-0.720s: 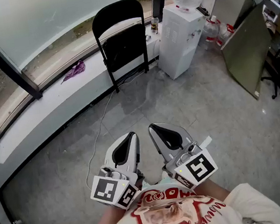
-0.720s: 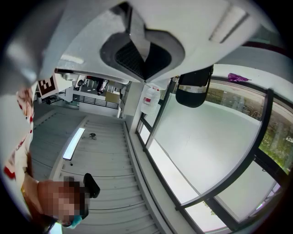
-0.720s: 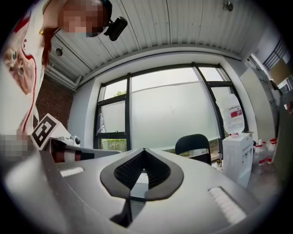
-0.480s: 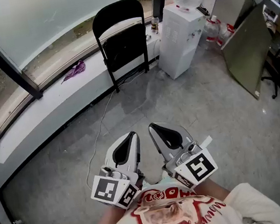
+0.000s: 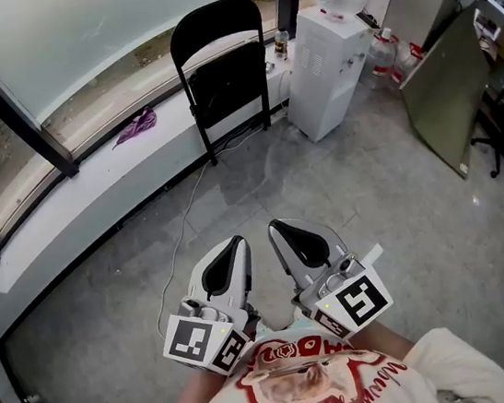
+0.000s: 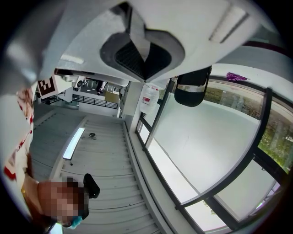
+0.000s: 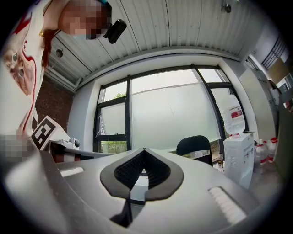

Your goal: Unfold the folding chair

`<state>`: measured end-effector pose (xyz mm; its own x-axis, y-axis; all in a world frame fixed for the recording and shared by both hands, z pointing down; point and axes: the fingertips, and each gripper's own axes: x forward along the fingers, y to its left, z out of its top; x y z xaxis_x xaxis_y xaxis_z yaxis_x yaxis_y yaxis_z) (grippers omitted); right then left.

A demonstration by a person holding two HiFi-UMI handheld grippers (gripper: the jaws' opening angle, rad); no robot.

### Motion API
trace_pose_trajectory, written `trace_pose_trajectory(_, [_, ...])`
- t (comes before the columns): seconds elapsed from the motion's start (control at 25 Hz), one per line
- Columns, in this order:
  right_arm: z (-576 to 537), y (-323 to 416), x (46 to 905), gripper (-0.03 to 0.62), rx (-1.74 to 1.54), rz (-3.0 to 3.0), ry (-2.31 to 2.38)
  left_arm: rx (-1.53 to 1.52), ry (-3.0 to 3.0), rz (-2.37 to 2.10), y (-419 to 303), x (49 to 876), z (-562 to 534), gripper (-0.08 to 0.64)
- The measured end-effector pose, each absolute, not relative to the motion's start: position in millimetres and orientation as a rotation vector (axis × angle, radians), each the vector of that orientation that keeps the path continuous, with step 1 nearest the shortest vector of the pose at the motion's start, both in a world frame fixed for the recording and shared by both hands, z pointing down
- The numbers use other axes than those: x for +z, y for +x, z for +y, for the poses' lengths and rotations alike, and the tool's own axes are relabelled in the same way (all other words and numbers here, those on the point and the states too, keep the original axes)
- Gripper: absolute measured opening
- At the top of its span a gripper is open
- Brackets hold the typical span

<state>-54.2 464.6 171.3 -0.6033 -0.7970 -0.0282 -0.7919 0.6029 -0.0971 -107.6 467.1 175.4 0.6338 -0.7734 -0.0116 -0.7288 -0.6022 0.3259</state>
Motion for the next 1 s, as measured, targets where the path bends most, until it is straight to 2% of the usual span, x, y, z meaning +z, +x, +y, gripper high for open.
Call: trace_pose_trajectory(1.0, [436.7,-114.8,168.8,0.021,-0.104,2.705,-1.426,-0.253,2.566,-1.180,-181.8,180.7,439.7,0.000])
